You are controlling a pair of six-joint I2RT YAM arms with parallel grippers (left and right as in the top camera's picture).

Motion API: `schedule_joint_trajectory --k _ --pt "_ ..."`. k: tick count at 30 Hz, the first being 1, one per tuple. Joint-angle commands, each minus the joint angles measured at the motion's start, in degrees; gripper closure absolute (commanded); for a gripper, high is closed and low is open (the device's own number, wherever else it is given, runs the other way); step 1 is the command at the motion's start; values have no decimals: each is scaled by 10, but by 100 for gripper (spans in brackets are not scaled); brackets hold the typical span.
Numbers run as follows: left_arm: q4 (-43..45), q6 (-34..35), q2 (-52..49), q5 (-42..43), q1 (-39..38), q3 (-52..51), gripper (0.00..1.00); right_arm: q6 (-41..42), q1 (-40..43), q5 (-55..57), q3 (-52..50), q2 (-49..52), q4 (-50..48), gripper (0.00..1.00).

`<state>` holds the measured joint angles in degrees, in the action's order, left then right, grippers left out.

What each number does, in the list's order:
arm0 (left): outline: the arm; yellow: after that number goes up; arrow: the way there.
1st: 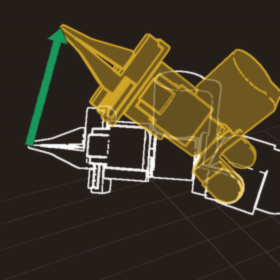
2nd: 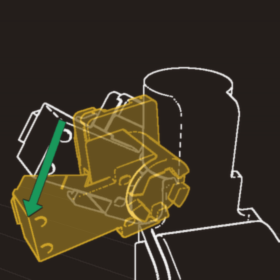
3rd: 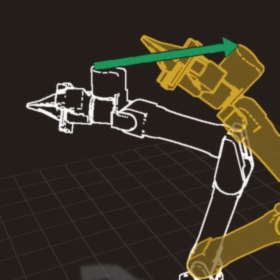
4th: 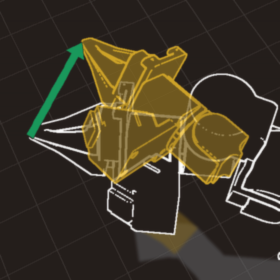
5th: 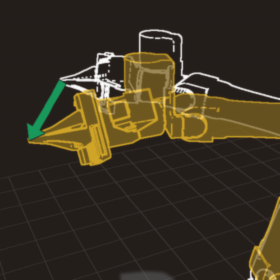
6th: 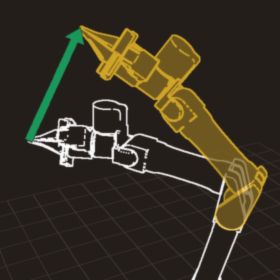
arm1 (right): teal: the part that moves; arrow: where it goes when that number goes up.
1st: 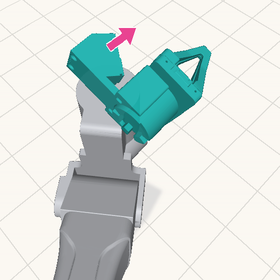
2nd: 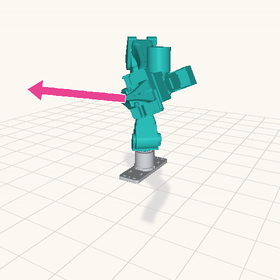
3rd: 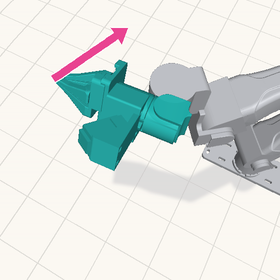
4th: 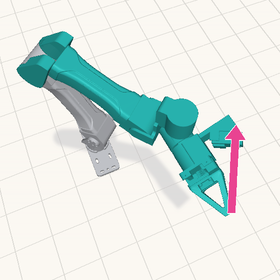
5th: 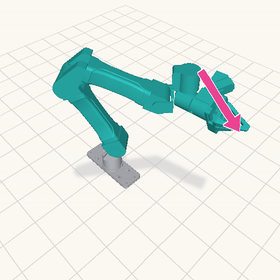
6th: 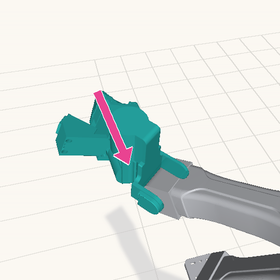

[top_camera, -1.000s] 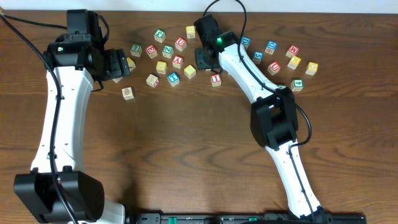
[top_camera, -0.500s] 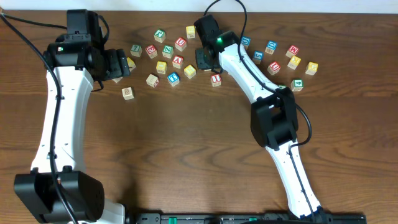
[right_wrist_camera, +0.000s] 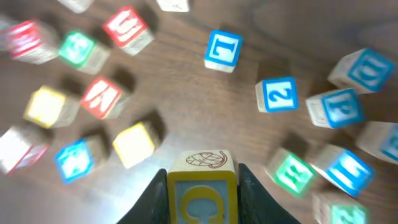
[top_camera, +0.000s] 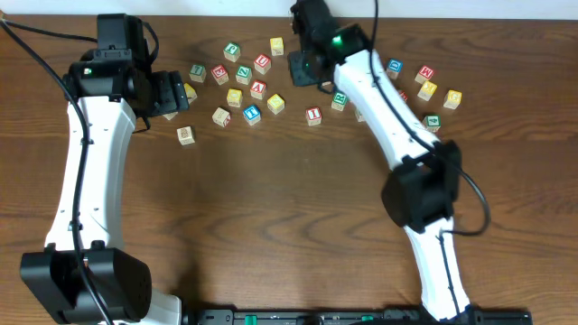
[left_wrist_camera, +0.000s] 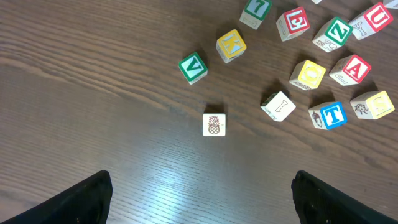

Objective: Spell out CORL
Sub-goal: 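Close right gripper on the yellow C block and lift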

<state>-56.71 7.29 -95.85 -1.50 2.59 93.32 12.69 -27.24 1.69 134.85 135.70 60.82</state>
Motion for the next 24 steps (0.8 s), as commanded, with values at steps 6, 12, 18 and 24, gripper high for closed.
schedule_joint_trajectory --k 6,12,18,24 --pt "3 1 4 -5 2 7 9 -164 -13 -92 0 -43 134 84" --pt "5 1 4 -5 2 7 9 -233 -32 -129 -43 -41 172 84" --pt "4 1 4 -5 2 7 9 -267 -54 -146 -123 -41 150 85" --pt "5 1 4 -5 2 7 9 -298 -68 -145 -179 -41 126 89"
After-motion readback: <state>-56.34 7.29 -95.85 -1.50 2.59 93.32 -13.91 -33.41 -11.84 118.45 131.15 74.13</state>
